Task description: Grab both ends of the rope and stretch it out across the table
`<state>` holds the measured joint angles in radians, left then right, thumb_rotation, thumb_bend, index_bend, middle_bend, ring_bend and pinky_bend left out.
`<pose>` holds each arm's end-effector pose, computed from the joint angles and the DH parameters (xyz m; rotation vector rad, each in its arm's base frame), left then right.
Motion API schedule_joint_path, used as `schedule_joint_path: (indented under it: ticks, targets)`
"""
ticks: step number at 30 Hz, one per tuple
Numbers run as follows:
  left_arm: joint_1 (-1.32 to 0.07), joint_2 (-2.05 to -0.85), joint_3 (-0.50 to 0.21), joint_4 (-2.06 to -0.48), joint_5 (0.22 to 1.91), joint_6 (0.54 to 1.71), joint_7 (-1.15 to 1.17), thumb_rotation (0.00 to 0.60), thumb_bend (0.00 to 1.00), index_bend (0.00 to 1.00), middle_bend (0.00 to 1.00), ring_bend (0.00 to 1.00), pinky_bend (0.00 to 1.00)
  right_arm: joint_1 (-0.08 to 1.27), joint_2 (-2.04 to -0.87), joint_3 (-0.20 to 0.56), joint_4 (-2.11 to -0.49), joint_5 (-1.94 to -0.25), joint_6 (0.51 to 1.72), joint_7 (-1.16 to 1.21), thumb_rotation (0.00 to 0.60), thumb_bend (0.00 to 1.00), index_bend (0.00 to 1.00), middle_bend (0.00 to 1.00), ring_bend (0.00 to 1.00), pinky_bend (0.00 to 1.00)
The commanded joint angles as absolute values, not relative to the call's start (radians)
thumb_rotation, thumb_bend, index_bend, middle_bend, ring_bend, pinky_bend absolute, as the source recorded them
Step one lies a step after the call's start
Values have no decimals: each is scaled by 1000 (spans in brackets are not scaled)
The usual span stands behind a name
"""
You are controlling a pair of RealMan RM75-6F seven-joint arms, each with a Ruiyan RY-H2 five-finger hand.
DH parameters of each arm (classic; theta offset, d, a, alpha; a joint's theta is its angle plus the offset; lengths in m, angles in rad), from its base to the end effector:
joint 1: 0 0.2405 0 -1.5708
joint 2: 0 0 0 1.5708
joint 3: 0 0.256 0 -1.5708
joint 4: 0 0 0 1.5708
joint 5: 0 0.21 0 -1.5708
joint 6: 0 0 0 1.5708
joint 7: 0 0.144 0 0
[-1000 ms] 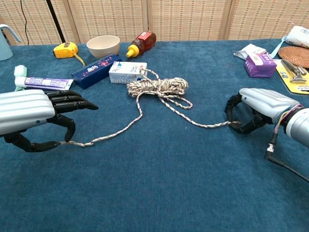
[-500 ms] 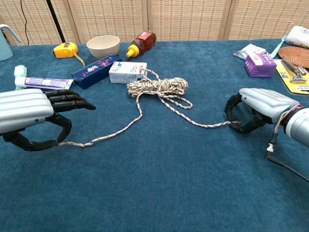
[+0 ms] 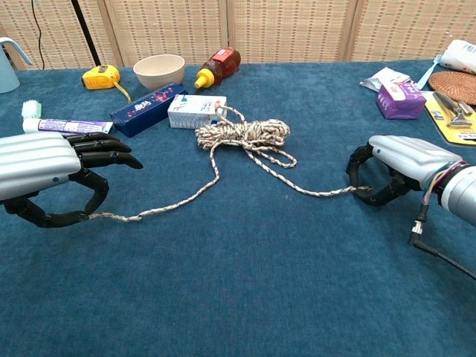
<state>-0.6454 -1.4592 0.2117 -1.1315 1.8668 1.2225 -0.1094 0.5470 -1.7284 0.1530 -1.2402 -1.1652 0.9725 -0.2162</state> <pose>-0.2423 0.2748 0.0061 -2.3626 -0.4963 -0.9244 -0.2241 -0.3094 -0.0589 1.7028 -1.1604 0.8399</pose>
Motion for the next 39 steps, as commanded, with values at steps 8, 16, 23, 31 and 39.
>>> schedule_joint_path:
  ticks: [8,16,23,31,39]
  targets:
    - [-614,-1439,199,-1128,1831,1247,-130,600,389,637,129,0,0,548,-1727,157,-1248,-1179,985,-205,600,576,671,391,257,0]
    - [-573,-1417,187,-1115,1790,1272,-158,600,389,643,133,0,0,545,-1724,166,-1246,-1192,1009,-188,600,644,721,437,283,0]
    - [-538,-1389,170,-1110,1758,1306,-181,600,389,643,134,0,0,539,-1695,177,-1274,-1206,1040,-185,600,657,741,459,305,0]
    - [-497,-1347,146,-1116,1720,1345,-198,600,389,646,136,0,0,527,-1648,185,-1317,-1220,1078,-193,600,662,750,469,320,0]
    - [-441,-1314,127,-1108,1672,1378,-221,600,389,646,137,0,0,506,-1592,202,-1352,-1218,1123,-197,600,664,754,472,326,0]
